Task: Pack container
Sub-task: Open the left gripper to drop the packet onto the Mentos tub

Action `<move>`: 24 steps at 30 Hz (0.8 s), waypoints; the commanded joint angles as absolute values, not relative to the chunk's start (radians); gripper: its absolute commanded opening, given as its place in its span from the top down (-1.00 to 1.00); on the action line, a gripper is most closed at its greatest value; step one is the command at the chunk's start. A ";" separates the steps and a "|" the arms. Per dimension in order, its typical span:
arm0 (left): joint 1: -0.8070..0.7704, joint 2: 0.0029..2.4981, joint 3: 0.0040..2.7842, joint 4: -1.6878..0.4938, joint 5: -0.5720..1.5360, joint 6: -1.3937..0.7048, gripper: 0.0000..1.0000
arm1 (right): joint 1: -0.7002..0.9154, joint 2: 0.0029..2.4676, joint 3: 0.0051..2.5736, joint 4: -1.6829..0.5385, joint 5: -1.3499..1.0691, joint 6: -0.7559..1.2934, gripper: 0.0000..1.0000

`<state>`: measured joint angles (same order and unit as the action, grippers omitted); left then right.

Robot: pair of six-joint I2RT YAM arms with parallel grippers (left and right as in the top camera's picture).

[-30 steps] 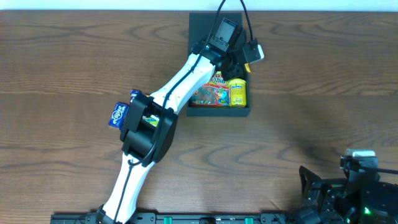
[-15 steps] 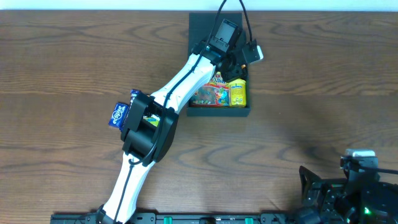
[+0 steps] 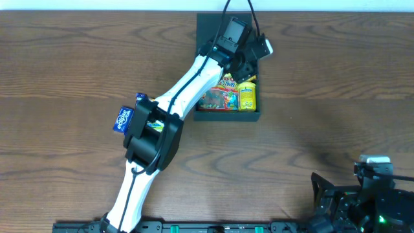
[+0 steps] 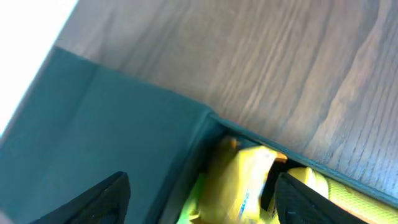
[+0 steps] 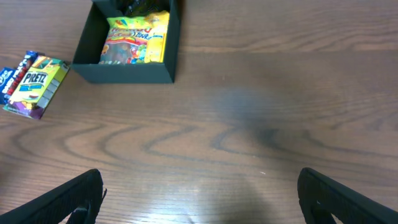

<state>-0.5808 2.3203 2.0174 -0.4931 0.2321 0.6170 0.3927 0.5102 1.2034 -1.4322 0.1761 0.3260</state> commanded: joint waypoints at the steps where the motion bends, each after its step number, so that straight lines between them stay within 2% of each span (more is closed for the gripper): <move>1: -0.581 2.233 2.046 -0.493 0.218 0.546 -0.51 | 0.399 0.511 1.209 -1.433 0.183 0.336 -0.98; 5: -0.578 2.202 2.046 -0.495 0.216 0.516 -0.48 | 0.399 0.511 1.209 -1.433 0.183 0.336 -0.98; 8: -0.570 2.204 2.046 -0.529 0.210 0.515 -0.09 | 0.399 0.511 1.209 -1.433 0.183 0.336 -0.99; 10: -0.563 2.204 2.044 -0.561 0.211 0.515 0.30 | 0.399 0.511 1.209 -1.433 0.183 0.336 -0.99; 12: -0.561 2.204 2.043 -0.583 0.212 0.514 0.77 | 0.399 0.511 1.209 -1.433 0.183 0.336 -0.99; 13: -0.560 2.204 2.042 -0.594 0.212 0.503 0.88 | 0.399 0.511 1.209 -1.433 0.184 0.336 -0.99; 19: -0.549 2.204 2.028 -0.654 0.224 0.464 0.88 | 0.399 0.511 1.209 -1.433 0.183 0.336 -0.98; 24: -0.466 2.191 2.028 -0.702 0.165 0.115 0.88 | 0.399 0.511 1.209 -1.433 0.183 0.336 -0.98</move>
